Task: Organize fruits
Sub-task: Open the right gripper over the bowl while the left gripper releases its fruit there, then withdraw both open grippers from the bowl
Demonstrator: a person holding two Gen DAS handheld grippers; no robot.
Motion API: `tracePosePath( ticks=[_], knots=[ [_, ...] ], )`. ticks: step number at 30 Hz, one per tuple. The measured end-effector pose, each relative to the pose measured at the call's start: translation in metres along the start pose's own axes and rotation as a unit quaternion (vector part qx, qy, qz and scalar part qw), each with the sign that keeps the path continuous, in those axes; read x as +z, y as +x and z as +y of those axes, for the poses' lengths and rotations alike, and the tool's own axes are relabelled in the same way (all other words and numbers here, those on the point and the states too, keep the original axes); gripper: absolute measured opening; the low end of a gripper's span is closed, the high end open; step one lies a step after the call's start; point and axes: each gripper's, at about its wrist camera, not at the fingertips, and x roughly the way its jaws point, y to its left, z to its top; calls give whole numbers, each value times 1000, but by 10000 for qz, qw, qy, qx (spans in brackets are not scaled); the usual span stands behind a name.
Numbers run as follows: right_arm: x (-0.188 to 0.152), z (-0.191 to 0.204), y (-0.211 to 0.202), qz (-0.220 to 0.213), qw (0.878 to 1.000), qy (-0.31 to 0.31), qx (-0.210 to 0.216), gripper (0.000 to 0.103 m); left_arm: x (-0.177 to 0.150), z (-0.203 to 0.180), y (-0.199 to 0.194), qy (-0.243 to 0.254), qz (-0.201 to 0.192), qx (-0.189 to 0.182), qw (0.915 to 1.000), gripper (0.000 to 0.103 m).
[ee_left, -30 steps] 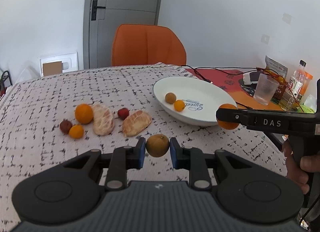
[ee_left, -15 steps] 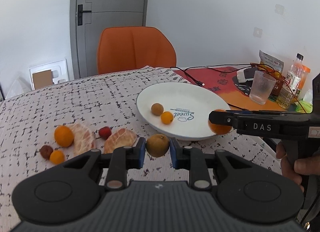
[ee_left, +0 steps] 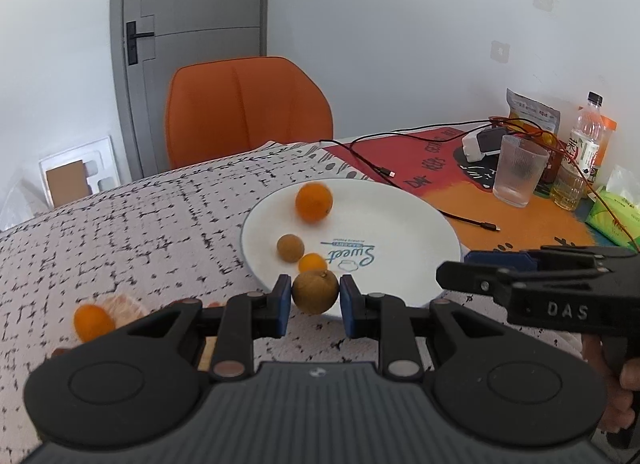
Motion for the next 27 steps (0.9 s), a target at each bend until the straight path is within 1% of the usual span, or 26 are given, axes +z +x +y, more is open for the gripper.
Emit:
tracePosePath(
  ticks=[5,7,9,13,14,15,16,17,18,21,22,24,27],
  knots=[
    [-3,-5,-4,4,10000,64,-69,43,6,-6,11,86,-8,-69,9999,25],
    [-4,-5,-4,16,9999,73,-89,43,8,-10,12,189,-103,15,9998,28],
    [-5,-6,-5,20,9999,90,-108,43,10,-11,12,248,-138,85,9996,30],
    [-5,-6,-4,39,9999,95,-125,43,12,-2,8,50,-108,134,9998,37],
    [-5,-5,-4,42,9999,83,-115,43,12,1,6,25,-131,163,9998,40],
    [-4,-3,-3,45,9999,69,-100,42,10,4,2,17,-155,202,9997,47],
    [-4,-2,-3,50,9999,58,-87,42,9,6,0,18,-165,242,9996,52],
    [-3,-1,-1,58,9999,52,-73,43,9,8,-3,12,-171,294,9994,61],
    [-2,1,0,71,9999,45,-57,43,8,11,-6,-1,-191,345,9992,64],
    [-1,7,3,93,10000,10,-13,44,5,17,-15,0,-202,494,9986,79],
    [-1,10,3,94,10000,-4,-2,45,5,19,-17,-7,-221,547,9983,81],
    [0,16,4,96,9999,-40,14,54,2,25,-23,-36,-262,641,9976,85],
    [1,24,4,100,9999,-120,40,57,-3,34,-32,-105,-251,710,9971,87]
  ],
)
